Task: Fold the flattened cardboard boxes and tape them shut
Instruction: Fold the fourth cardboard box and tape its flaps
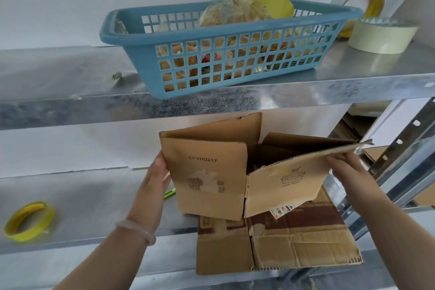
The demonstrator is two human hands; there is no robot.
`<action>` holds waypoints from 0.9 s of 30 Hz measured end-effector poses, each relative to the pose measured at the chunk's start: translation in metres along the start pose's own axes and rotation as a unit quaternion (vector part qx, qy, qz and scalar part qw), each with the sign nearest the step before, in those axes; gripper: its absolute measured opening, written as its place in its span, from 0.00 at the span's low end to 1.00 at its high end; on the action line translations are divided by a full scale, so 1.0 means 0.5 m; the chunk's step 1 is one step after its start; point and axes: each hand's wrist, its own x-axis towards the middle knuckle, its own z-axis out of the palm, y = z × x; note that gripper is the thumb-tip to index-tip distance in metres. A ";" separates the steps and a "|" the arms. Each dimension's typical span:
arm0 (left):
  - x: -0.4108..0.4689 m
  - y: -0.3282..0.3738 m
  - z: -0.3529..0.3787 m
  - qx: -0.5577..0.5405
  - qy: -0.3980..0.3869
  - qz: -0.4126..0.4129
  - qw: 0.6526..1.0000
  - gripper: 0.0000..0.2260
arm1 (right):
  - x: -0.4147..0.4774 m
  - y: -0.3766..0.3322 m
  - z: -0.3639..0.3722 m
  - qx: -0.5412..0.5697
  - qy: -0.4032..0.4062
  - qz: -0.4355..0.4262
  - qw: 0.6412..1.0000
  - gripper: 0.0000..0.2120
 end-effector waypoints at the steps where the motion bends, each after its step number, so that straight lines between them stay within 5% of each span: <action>1: 0.001 0.001 0.005 0.020 -0.014 0.010 1.000 0.23 | -0.005 0.003 0.003 0.005 -0.012 0.002 1.000 0.09; 6: -0.005 0.017 0.022 0.062 -0.043 0.010 0.997 0.16 | -0.045 -0.014 0.025 -0.011 -0.046 -0.059 0.997 0.14; 9: -0.015 0.020 0.040 0.078 -0.062 0.002 0.995 0.26 | -0.080 -0.019 0.046 -0.062 -0.088 -0.097 0.989 0.26; 15: -0.012 0.023 0.080 0.161 0.026 0.055 0.985 0.42 | -0.118 -0.006 0.069 -0.121 -0.111 -0.204 0.965 0.31; 21: -0.004 0.008 0.060 0.179 0.038 0.090 0.979 0.43 | -0.128 -0.020 0.067 -0.143 -0.130 -0.303 0.933 0.20; 27: 0.024 0.014 0.047 0.272 -0.033 0.090 0.958 0.48 | -0.131 -0.022 0.066 -0.189 -0.195 -0.266 0.925 0.17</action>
